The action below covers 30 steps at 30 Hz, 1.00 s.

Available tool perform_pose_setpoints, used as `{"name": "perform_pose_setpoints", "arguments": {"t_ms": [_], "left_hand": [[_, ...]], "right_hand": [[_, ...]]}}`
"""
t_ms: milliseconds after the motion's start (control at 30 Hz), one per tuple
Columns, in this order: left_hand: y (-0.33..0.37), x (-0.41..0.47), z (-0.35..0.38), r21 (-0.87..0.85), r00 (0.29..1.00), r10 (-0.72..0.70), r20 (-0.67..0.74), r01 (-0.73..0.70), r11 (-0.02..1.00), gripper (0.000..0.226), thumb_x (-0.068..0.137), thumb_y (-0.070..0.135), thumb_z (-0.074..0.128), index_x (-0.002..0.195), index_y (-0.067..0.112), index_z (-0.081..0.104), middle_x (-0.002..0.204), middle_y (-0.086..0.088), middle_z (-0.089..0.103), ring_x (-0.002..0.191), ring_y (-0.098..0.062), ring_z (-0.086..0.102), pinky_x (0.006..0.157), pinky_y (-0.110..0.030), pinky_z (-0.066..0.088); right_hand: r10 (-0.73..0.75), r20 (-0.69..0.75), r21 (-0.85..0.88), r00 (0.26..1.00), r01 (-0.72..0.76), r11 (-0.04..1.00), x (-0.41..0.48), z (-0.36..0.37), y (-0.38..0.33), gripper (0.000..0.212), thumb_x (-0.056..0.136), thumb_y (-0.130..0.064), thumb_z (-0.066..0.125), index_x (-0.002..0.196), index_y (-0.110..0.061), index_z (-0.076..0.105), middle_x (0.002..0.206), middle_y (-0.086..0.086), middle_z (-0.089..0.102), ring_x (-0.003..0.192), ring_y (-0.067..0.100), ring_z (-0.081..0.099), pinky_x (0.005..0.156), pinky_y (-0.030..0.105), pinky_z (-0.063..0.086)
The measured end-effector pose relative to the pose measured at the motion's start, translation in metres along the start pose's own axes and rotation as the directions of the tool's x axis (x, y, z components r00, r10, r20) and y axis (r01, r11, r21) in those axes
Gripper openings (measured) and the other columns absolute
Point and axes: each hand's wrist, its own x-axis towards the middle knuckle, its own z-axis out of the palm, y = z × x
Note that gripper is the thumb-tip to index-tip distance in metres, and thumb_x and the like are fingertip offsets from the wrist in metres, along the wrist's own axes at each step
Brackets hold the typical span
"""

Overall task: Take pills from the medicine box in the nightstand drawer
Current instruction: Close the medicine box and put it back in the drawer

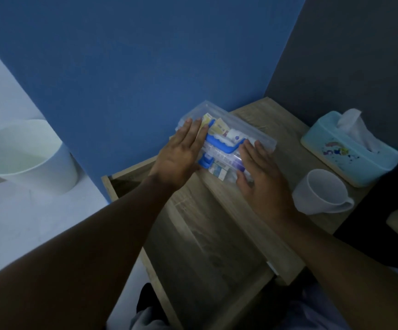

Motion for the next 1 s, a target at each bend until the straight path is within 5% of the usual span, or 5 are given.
{"name": "perform_pose_setpoints", "arguments": {"t_ms": [367,567,767,900,1000], "left_hand": [[-0.008,0.016,-0.021,0.045,1.0,0.022,0.015,-0.022,0.999,0.067,0.093,0.051,0.041,0.15,0.019,0.031,0.158,-0.002,0.033,0.147,-0.024,0.026,0.122,-0.037,0.008],[-0.001,0.02,-0.029,-0.058,0.998,-0.065,-0.02,0.063,0.996,0.063,0.087,0.047,0.056,0.144,0.021,0.046,0.151,0.001,0.046,0.142,-0.027,0.031,0.116,-0.037,0.018],[-0.005,0.023,-0.037,-0.262,0.979,-0.163,0.119,0.19,0.946,0.07,0.079,0.052,0.067,0.142,0.031,0.047,0.153,0.006,0.041,0.144,-0.021,0.032,0.116,-0.036,0.024],[-0.012,0.037,-0.051,-0.49,0.947,-0.313,0.071,0.307,0.816,0.049,0.084,0.044,0.067,0.128,0.023,0.063,0.136,-0.01,0.06,0.129,-0.024,0.053,0.109,-0.035,0.04],[-0.017,0.049,-0.053,-0.469,0.911,-0.412,0.023,0.374,0.8,0.048,0.092,0.037,0.058,0.134,0.015,0.056,0.14,-0.012,0.055,0.132,-0.027,0.049,0.11,-0.036,0.039]], "right_hand": [[0.012,0.026,0.066,1.0,-0.013,0.998,0.0,-0.001,0.0,0.052,0.097,-0.018,0.055,0.146,-0.005,0.044,0.155,0.011,0.042,0.148,0.028,0.032,0.116,0.053,0.034],[0.022,0.045,0.078,0.999,-0.025,0.997,0.001,-0.003,0.0,0.052,0.098,-0.02,0.053,0.147,-0.006,0.043,0.156,0.009,0.04,0.149,0.026,0.03,0.118,0.052,0.032],[0.071,0.095,0.137,0.993,-0.083,0.987,0.011,-0.019,-0.005,0.048,0.096,-0.031,0.057,0.14,-0.009,0.054,0.148,0.008,0.052,0.142,0.022,0.041,0.114,0.042,0.038],[0.214,0.027,0.142,0.976,-0.216,0.966,0.033,-0.028,-0.008,0.042,0.091,-0.046,0.056,0.117,-0.015,0.067,0.121,0.006,0.064,0.117,0.02,0.055,0.098,0.029,0.041],[0.556,0.021,0.181,0.831,-0.55,0.816,0.047,-0.028,-0.006,0.053,0.095,-0.048,0.05,0.133,-0.011,0.053,0.132,0.018,0.055,0.124,0.033,0.049,0.102,0.04,0.039]]}}
